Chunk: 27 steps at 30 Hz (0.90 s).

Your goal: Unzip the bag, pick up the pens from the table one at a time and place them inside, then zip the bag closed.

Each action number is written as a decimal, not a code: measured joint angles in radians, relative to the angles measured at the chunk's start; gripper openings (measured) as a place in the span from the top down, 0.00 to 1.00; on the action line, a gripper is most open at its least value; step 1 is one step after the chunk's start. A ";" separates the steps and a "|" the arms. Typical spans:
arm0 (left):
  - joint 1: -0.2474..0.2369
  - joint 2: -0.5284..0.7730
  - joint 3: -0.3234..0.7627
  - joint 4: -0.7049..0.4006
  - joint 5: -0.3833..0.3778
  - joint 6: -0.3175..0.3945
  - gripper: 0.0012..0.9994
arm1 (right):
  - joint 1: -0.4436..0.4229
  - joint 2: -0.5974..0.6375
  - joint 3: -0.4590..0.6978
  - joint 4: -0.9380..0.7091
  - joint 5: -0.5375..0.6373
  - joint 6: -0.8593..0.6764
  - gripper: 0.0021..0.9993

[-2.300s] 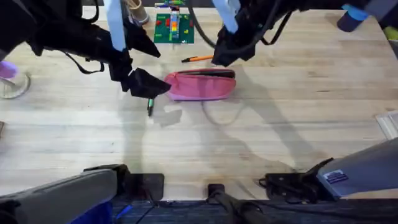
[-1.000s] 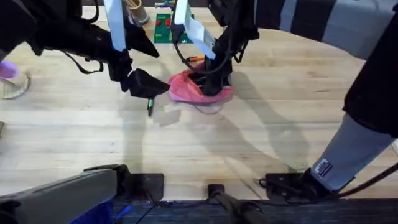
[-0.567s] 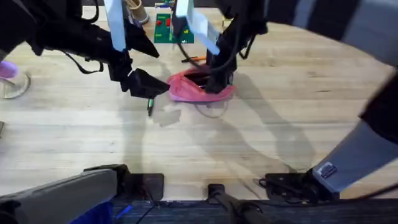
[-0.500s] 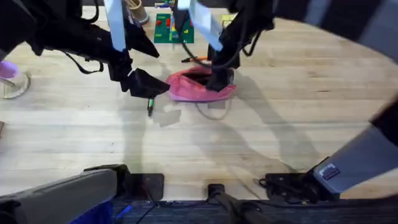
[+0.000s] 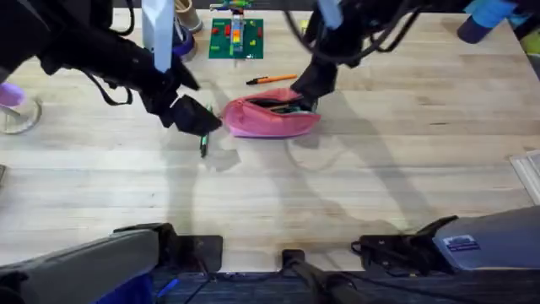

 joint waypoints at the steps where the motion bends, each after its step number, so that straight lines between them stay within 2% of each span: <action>1: 0.000 0.000 0.000 0.016 -0.044 -0.055 0.01 | -0.010 -0.012 0.000 0.000 0.000 0.005 0.00; 6: 0.000 0.000 0.000 0.081 -0.214 -0.317 0.01 | -0.057 -0.063 0.000 0.018 0.000 0.092 0.00; 9: 0.000 0.000 0.000 0.093 -0.267 -0.412 0.00 | -0.079 -0.084 0.000 0.021 0.000 0.154 0.00; 11: 0.000 0.000 -0.001 0.117 -0.295 -0.451 0.00 | -0.090 -0.097 0.000 0.021 0.000 0.176 0.00; 14: 0.000 0.000 -0.019 0.195 -0.332 -0.478 0.00 | -0.102 -0.115 0.000 0.021 0.000 0.196 0.00; 18: -0.008 0.000 -0.104 0.275 -0.374 -0.493 0.00 | -0.105 -0.123 0.000 0.020 0.000 0.209 0.00; 24: -0.075 0.000 -0.228 0.367 -0.390 -0.487 0.00 | -0.105 -0.123 0.000 0.019 0.000 0.214 0.00; 27: -0.091 0.000 -0.269 0.423 -0.391 -0.483 0.00 | -0.105 -0.123 0.000 0.019 0.000 0.214 0.00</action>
